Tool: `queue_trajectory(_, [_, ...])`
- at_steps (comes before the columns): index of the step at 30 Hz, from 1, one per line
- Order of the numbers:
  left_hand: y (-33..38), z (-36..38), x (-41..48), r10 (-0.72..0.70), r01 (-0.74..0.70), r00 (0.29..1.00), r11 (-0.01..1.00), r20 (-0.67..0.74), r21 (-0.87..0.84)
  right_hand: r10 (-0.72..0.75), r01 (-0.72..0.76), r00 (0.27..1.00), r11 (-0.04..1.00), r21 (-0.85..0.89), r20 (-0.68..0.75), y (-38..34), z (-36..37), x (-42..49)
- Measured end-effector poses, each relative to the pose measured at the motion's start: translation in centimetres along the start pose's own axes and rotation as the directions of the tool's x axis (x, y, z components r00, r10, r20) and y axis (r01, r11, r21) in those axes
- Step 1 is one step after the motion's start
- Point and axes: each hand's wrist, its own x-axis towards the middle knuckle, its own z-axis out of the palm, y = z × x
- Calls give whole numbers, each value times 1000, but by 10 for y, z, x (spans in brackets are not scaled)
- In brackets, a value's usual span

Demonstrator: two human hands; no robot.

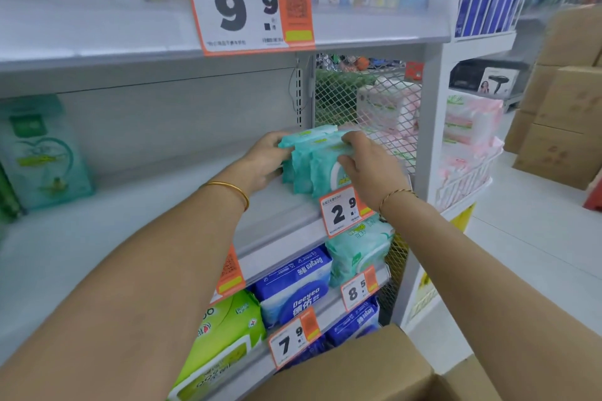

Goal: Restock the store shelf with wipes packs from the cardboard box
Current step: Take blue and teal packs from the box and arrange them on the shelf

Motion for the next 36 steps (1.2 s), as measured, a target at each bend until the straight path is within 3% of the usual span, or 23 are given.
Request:
queue_trajectory(6, [8, 2, -6, -59, 60, 998, 996, -10, 69, 15, -6, 999, 984, 176, -50, 1, 5, -5])
queue_trajectory(9, [13, 2, -13, 66, 18, 960, 956, -271, 294, 105, -36, 975, 943, 331, -194, 8, -3, -23])
queue_trajectory(11, [17, 10, -40, 293, -153, 855, 930, -427, 333, 166, -42, 947, 913, 405, -276, 16, -10, -49])
queue_trajectory(12, [17, 19, -63, 404, -280, 802, 905, -440, 321, 175, -35, 939, 904, 426, -295, 21, -11, -68])
queue_trajectory(14, [6, 45, -118, 548, -482, 755, 836, -362, 260, 183, -38, 939, 898, 439, -292, 32, -4, -113])
queue_trajectory(15, [-5, 59, -147, 572, -528, 772, 820, -276, 223, 199, -61, 941, 894, 443, -274, 40, 3, -137])
queue_trajectory(17, [-38, 84, -195, 508, -498, 860, 856, -47, 142, 270, -158, 943, 878, 451, -195, 57, 19, -184])
queue_trajectory(19, [-85, 105, -223, 320, -355, 925, 920, 203, 167, 425, -387, 905, 832, 398, -10, 80, 36, -224])
queue_trajectory(21, [-138, 119, -240, 89, -214, 917, 931, 388, 295, 571, -599, 798, 786, 154, 190, 107, 58, -259])
queue_trajectory(23, [-187, 125, -252, -111, -105, 873, 909, 475, 404, 666, -691, 664, 720, -64, 340, 134, 84, -291])
queue_trajectory(26, [-233, 117, -264, -333, 86, 826, 872, 456, 482, 704, -697, 479, 668, -260, 525, 158, 119, -333])
queue_trajectory(28, [-247, 109, -264, -405, 172, 822, 847, 400, 504, 695, -647, 410, 678, -349, 591, 163, 140, -354])
queue_trajectory(32, [-254, 111, -257, -431, 190, 810, 834, 398, 517, 721, -438, 445, 692, -574, 531, 161, 169, -383])
queue_trajectory(36, [-259, 115, -255, -449, 218, 797, 837, 403, 501, 762, -448, 419, 646, -618, 494, 163, 176, -397])
